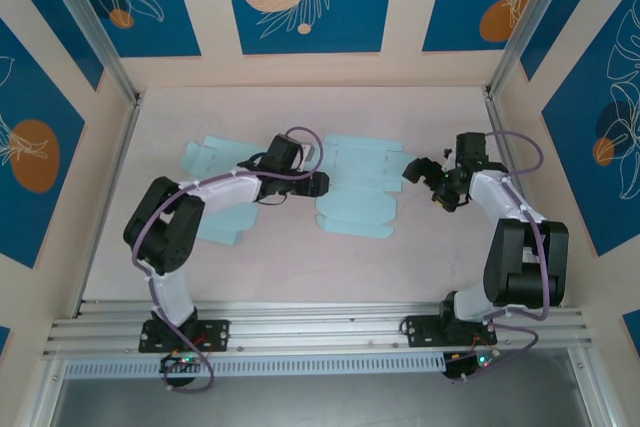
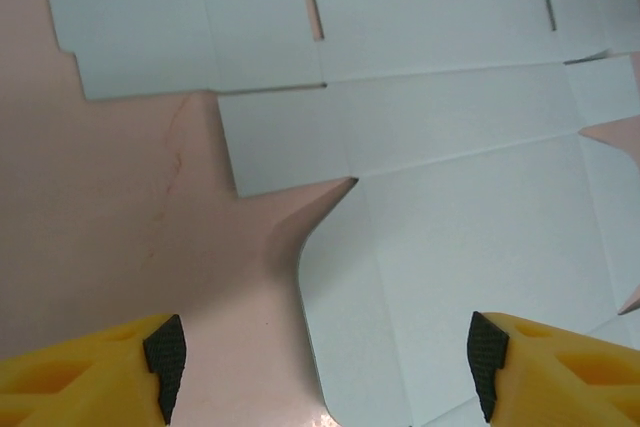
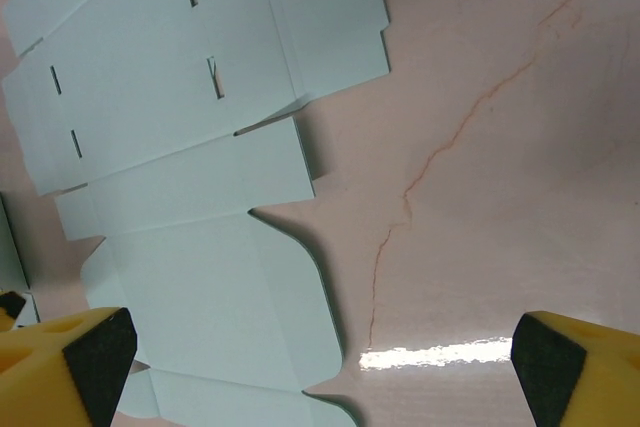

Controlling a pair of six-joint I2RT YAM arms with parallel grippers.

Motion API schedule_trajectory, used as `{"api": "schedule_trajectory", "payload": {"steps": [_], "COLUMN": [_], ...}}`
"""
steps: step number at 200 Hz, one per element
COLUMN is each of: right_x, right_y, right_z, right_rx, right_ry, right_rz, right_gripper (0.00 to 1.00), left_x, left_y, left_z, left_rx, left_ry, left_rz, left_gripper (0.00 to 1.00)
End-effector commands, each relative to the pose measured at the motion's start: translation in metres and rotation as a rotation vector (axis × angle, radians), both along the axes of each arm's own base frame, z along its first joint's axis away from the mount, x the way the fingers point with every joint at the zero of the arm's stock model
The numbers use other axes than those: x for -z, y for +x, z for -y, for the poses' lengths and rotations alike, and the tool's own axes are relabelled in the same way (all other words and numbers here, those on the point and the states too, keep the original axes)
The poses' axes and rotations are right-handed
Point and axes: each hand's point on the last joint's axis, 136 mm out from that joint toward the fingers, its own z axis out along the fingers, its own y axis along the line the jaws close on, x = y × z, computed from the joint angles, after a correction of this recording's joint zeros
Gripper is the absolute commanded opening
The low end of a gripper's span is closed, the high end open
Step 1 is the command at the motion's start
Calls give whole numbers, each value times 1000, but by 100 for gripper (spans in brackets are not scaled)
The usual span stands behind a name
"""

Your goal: Fold the paper box

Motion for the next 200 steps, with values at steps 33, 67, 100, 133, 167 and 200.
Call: {"api": "schedule_trajectory", "payload": {"steps": [33, 67, 100, 133, 167, 200], "right_x": [13, 16, 19, 22, 23, 15], "right_y": [-3, 1, 4, 8, 16, 28], "right_z": [-10, -14, -18, -20, -22, -22], "right_rx": [-3, -12, -25, -35, -54, -92], "right_ry": [20, 20, 17, 15, 21, 9], "right_rz": [-62, -74, -81, -84, -82, -48], "right_gripper": [98, 98, 98, 98, 98, 98], "left_x": [23, 36, 40, 38, 36, 20], "left_y": [-8, -10, -8, -8, -5, 2], "left_z": [20, 26, 27, 35, 40, 40], "left_rx": [39, 49, 49, 64, 65, 80], "left_ry": [-12, -3, -4, -46, -88, -91], "left_rz": [-55, -72, -73, -70, -53, 31], "left_gripper": [69, 53, 42, 28, 0, 0]}}
